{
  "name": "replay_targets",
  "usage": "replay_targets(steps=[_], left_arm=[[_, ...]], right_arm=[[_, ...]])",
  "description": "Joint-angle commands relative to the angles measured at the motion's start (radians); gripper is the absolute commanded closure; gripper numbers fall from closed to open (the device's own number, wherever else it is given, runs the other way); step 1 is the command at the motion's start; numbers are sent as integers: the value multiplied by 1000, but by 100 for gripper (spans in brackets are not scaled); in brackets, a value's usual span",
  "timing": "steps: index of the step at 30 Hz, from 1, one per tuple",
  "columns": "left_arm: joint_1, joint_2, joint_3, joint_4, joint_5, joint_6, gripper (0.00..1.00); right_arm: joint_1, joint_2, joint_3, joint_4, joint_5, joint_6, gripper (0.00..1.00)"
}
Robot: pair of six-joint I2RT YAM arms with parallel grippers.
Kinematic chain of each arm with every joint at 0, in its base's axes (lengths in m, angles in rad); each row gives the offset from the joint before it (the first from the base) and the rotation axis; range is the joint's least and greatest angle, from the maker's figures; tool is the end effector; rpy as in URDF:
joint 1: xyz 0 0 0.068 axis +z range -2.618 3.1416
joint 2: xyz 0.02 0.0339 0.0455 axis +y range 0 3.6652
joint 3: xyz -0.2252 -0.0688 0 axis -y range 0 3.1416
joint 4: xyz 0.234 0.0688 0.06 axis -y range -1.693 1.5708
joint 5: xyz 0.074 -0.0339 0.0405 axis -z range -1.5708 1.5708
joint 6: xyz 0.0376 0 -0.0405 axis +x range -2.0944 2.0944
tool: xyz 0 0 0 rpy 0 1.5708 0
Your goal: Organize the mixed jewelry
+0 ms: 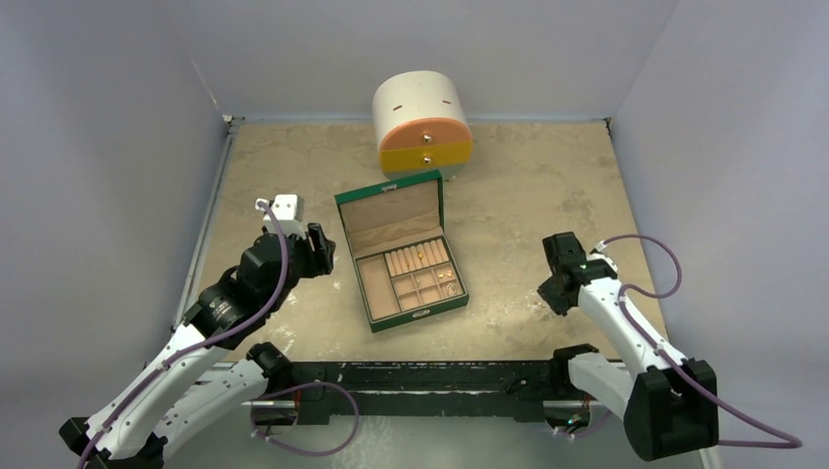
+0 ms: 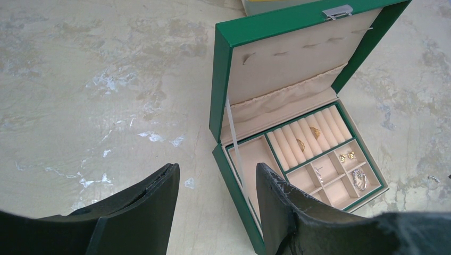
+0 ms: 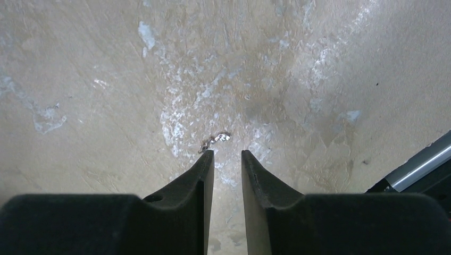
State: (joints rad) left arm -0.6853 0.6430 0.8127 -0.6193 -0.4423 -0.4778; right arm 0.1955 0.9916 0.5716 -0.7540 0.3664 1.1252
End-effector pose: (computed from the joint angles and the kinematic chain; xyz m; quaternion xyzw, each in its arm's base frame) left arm 0.1321 -0.0872 0.3003 -0.0304 0.8339 -0.1297 0.5355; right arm 0.1763 0.0212 0.1607 0.4642 0.8456 -0.0222 0.2626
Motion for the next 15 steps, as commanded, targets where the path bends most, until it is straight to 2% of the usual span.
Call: replay_targets(steps=[1,15], left_arm=[[7,-3,22,26,-3,11,46],[7,-6,22,26,-7,11,45]], right_arm=[[-47,41,2,57,-20,-46,72],[-80,107,-11,108,-74,-88,80]])
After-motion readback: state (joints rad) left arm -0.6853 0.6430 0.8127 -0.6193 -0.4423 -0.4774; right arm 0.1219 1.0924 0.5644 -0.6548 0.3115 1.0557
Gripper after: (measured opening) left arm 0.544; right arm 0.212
